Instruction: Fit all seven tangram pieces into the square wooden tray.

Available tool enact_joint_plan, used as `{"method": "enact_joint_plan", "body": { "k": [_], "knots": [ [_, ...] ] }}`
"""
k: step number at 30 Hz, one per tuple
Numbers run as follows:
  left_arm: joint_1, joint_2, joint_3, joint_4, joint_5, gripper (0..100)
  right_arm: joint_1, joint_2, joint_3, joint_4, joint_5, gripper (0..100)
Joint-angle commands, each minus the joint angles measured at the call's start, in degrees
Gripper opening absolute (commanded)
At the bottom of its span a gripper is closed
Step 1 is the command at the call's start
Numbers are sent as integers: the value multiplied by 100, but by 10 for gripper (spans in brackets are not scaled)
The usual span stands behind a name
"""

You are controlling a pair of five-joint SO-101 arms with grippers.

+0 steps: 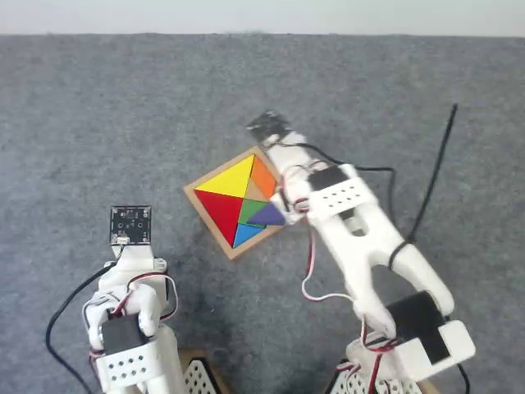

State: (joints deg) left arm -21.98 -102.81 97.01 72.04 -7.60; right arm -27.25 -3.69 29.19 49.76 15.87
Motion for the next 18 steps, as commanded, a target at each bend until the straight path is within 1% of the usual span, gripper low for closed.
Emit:
{"method": "enact_joint_plan", "body": {
  "k": [1, 9, 14, 18],
  "knots": [
    [-18, -105, -48, 26, -53, 15, 198, -215, 132, -127, -62, 190],
    [-18, -105, -48, 26, -53, 15, 4, 347, -35, -259, -79, 190],
    [-18, -105, -48, 26, -53, 15, -13, 840, -615, -207, -79, 190],
    [-18, -105, -48, 26, -53, 15, -198, 1156, -949, -207, -79, 190]
  ]
}}
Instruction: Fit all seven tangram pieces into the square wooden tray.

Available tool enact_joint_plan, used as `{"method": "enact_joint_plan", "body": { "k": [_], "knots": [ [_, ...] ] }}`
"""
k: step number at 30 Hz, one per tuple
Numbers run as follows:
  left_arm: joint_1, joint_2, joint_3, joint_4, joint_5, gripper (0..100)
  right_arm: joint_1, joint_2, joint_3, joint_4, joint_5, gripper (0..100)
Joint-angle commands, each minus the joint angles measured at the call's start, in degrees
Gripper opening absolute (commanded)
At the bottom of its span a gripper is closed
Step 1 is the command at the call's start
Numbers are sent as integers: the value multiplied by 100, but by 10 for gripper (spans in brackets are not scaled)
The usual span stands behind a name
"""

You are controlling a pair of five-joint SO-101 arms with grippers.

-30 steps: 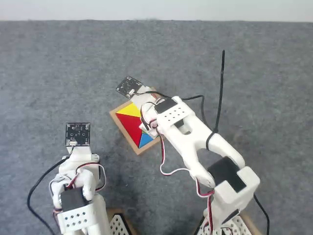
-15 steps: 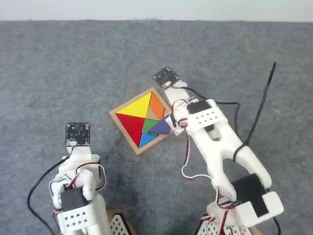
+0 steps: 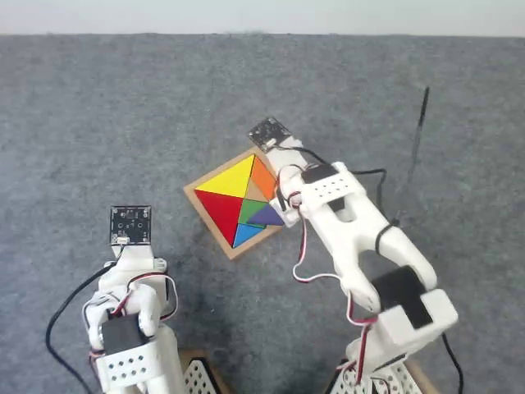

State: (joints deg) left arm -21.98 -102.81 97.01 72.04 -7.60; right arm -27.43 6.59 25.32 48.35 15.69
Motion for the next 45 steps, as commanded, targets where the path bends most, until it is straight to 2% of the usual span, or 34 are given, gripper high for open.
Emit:
{"method": "enact_joint_plan", "body": {
  "k": [1, 9, 14, 24, 32, 45],
  "knots": [
    [-18, -105, -48, 26, -53, 15, -215, 207, -651, -66, -62, 190],
    [-18, -105, -48, 26, -53, 15, -251, 716, -1301, -57, -62, 190],
    [-18, -105, -48, 26, -53, 15, -224, 224, -1213, 4, -123, 190],
    [-18, -105, -48, 26, -53, 15, -910, -1103, 457, -215, -237, 190],
    [-18, -105, -48, 26, -53, 15, -857, -664, 457, -347, -220, 190],
    [-18, -105, -48, 26, -53, 15, -75, 31, 44, -470, -9, 190]
  ]
}}
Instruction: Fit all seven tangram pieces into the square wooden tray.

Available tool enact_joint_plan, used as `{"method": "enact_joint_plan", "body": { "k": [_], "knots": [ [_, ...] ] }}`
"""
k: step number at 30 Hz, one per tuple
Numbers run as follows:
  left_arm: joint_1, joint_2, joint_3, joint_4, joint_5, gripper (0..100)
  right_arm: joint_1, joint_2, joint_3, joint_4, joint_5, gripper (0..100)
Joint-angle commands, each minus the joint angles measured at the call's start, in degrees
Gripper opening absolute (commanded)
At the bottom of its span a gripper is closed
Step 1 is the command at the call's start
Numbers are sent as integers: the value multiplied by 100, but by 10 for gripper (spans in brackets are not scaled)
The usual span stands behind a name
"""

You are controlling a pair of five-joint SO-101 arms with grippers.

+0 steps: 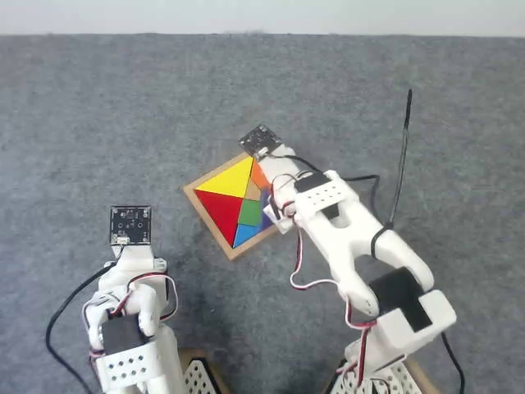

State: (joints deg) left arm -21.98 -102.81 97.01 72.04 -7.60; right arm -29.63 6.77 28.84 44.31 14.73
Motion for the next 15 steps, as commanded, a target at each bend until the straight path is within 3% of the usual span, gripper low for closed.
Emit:
{"method": "enact_joint_plan", "body": {
  "k": [1, 8, 15],
  "knots": [
    [-18, -105, -48, 26, -53, 15, 154, -13, -308, -57, 79, 190],
    [-18, -105, -48, 26, -53, 15, -57, -813, -246, -48, -167, 190],
    [-18, -105, -48, 26, -53, 15, -1015, -1174, -35, -127, -211, 190]
  ]
}}
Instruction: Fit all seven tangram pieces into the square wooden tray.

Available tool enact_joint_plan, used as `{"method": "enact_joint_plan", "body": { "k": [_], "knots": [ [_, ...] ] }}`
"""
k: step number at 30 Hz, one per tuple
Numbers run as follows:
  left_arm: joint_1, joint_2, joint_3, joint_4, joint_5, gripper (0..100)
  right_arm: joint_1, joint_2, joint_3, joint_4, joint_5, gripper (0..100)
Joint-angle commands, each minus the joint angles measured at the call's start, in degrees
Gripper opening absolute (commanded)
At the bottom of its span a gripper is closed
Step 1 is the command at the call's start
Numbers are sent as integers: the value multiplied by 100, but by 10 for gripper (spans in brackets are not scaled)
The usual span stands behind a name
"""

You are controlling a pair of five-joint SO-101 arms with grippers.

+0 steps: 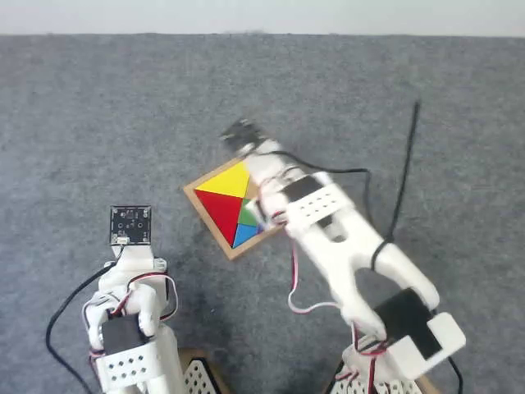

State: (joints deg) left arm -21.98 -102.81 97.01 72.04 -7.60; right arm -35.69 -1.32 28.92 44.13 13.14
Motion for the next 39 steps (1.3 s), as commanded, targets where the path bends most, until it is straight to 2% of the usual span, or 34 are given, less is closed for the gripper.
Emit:
{"method": "enact_joint_plan", "body": {
  "k": [1, 8, 20, 39],
  "knots": [
    [-18, -105, -48, 26, -53, 15, -435, -321, -44, -154, -53, 190],
    [-18, -105, -48, 26, -53, 15, -409, 400, -237, -163, -53, 190],
    [-18, -105, -48, 26, -53, 15, 338, 778, -387, -163, 176, 190],
    [-18, -105, -48, 26, -53, 15, -75, 822, -1099, 347, -132, 190]
  ]
}}
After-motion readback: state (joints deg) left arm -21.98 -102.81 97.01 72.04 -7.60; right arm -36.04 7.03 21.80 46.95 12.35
